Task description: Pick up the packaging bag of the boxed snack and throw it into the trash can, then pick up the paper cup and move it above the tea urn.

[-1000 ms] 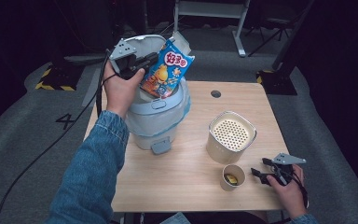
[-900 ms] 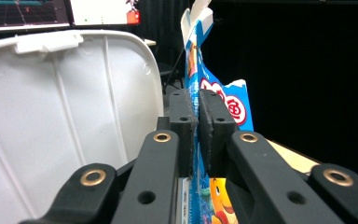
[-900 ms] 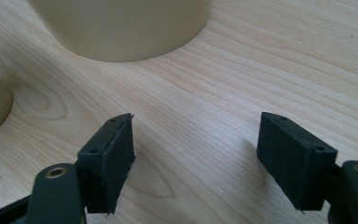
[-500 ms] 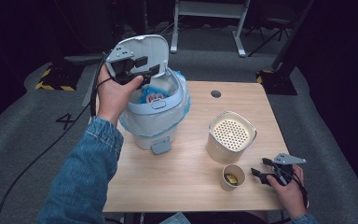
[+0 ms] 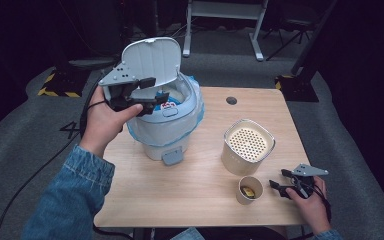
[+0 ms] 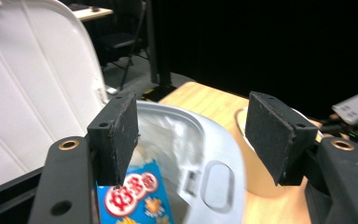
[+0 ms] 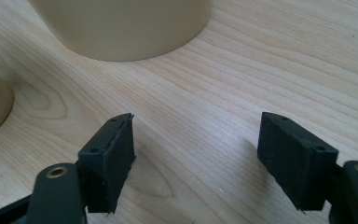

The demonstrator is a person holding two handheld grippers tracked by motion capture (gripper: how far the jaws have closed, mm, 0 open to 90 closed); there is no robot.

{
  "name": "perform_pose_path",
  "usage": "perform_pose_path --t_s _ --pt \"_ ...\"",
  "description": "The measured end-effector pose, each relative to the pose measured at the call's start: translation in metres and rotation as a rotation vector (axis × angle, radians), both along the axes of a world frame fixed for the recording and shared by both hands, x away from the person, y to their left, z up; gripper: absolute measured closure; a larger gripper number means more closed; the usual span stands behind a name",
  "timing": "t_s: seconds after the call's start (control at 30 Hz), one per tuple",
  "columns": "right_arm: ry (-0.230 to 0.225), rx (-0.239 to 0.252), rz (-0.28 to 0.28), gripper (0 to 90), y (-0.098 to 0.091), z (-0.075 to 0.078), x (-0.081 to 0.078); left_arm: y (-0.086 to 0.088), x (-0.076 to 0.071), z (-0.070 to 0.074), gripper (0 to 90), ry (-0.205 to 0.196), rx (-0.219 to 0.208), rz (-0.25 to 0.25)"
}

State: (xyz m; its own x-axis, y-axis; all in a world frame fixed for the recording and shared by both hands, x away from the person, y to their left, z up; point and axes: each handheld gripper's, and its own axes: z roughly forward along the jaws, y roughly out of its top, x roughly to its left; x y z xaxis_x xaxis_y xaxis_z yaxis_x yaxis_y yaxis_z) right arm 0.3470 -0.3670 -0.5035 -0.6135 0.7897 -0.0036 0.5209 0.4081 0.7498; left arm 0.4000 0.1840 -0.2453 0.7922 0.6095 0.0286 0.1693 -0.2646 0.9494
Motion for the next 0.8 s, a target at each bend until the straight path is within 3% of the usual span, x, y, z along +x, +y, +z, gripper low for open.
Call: perform_pose_path --t_s 0.2,0.33,0.6,0.8 --pt "0.000 0.001 0.000 27.7 0.000 0.000 0.000 0.007 -0.020 -0.010 34.7 0.021 0.011 -0.031" --pt "0.002 0.000 0.002 27.4 0.000 0.000 0.000 0.007 -0.029 -0.020 34.5 0.027 -0.016 -0.064" --pt "0.000 -0.004 0.002 26.3 0.000 0.000 0.000 0.002 -0.051 -0.047 33.7 0.040 0.016 -0.106" --pt "0.018 -0.010 0.018 25.8 -0.002 0.002 -0.004 -0.002 -0.062 -0.078 33.0 0.092 0.013 -0.143"
